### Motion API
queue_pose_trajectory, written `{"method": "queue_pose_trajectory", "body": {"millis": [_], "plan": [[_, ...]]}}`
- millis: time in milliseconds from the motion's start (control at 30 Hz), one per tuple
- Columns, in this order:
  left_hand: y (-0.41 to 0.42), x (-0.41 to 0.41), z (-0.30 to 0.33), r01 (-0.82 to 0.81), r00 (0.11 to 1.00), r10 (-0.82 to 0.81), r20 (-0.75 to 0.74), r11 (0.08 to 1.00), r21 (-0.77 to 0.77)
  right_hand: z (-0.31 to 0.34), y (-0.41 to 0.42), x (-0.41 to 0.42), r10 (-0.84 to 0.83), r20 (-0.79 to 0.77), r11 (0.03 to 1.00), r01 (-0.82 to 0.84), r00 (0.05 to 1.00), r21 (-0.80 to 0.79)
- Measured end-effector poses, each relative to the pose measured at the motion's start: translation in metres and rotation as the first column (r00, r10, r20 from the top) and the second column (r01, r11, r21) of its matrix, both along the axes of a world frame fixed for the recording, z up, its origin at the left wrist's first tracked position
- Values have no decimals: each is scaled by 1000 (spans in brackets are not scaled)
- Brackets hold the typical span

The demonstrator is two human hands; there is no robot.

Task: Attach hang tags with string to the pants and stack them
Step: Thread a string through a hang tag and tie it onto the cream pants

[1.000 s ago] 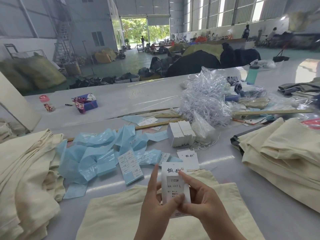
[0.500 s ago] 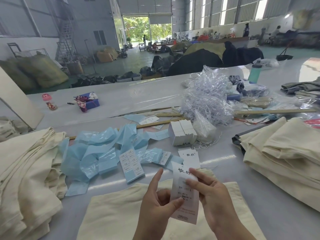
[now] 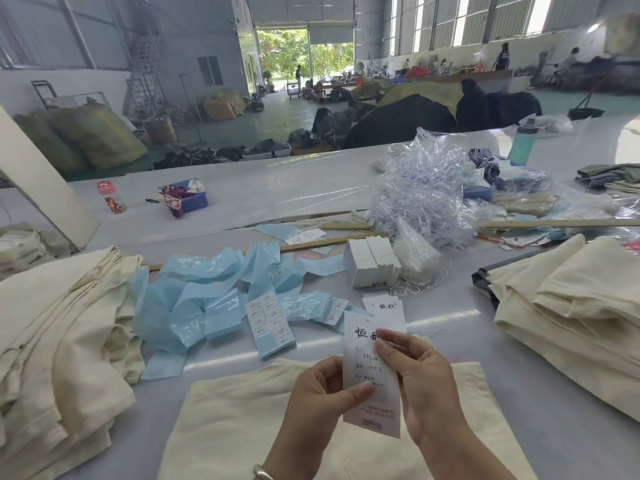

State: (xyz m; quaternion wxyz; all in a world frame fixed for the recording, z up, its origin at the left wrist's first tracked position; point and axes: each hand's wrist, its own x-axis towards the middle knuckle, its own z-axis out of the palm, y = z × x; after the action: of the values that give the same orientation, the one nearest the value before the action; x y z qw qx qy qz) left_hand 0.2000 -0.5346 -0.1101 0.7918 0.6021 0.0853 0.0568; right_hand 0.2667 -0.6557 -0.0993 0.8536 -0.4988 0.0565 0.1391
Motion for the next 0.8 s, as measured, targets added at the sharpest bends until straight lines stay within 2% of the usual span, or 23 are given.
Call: {"method": "queue_pose_trajectory", "body": {"millis": [167,267,467,667,733,800], "plan": [[1,7,-4,-136,990,137,-29,990,32,1,-1,-2,210,80,977,-205,974,-61],[0,12,-5,-161,984,161,-72,987,7,-2,-4,-2,251,116,966,-240,961,-98],[-8,31,-16,-133,973,115,-198,988,-79,-16,-18,16,350,117,916,-313,930,-252],[-26,66,-37,-141,953,92,-290,978,-153,-43,-46,61,401,52,886,-372,915,-277],[-28,78,-47,-168,934,120,-337,979,-118,-57,-59,87,384,46,860,-339,922,-381],[-28,88,-57,-225,906,185,-381,972,-65,-76,-74,121,322,62,803,-238,945,-546]]}}
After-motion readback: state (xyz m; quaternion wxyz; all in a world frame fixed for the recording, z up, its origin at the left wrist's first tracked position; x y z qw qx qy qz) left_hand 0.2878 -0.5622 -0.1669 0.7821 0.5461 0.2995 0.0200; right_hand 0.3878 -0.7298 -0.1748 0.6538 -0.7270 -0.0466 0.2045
